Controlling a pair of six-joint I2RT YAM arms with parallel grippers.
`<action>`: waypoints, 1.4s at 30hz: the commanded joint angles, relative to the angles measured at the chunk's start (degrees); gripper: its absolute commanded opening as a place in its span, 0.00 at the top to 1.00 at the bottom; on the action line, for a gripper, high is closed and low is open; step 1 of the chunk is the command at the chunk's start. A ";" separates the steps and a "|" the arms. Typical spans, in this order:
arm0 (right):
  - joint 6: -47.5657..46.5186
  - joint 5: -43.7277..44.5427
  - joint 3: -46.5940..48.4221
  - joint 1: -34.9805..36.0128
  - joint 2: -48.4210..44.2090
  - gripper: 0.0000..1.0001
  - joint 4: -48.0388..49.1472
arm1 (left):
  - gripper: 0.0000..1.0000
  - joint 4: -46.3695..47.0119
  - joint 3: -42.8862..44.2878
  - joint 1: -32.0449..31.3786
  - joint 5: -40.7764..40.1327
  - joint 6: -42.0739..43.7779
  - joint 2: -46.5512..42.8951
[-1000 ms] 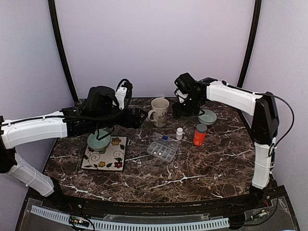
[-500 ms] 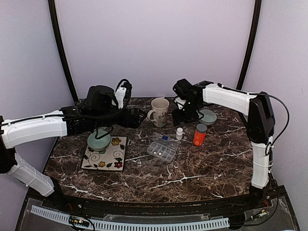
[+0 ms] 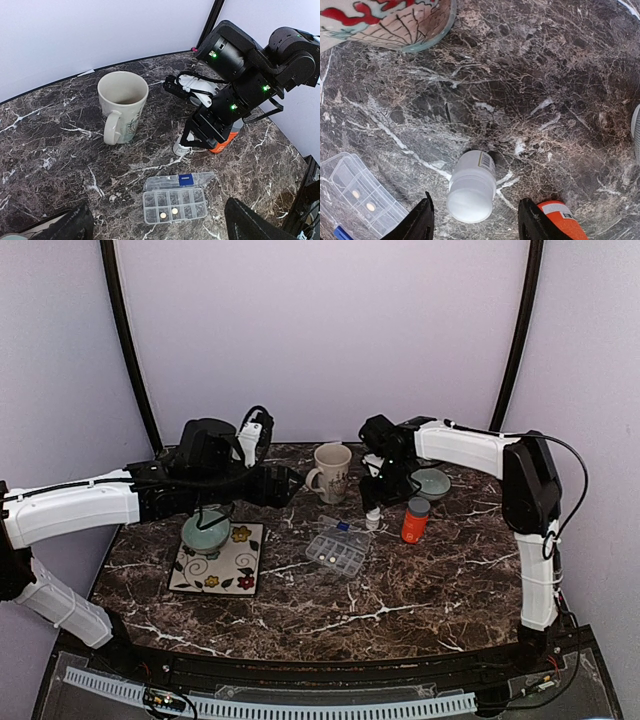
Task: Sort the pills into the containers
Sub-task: Pick up the pill bottle from the center of the board.
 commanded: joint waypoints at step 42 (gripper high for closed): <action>-1.83 -3.75 3.15 -0.61 3.28 0.61 -2.51 | 0.07 2.19 -2.34 2.61 3.69 -2.30 -0.80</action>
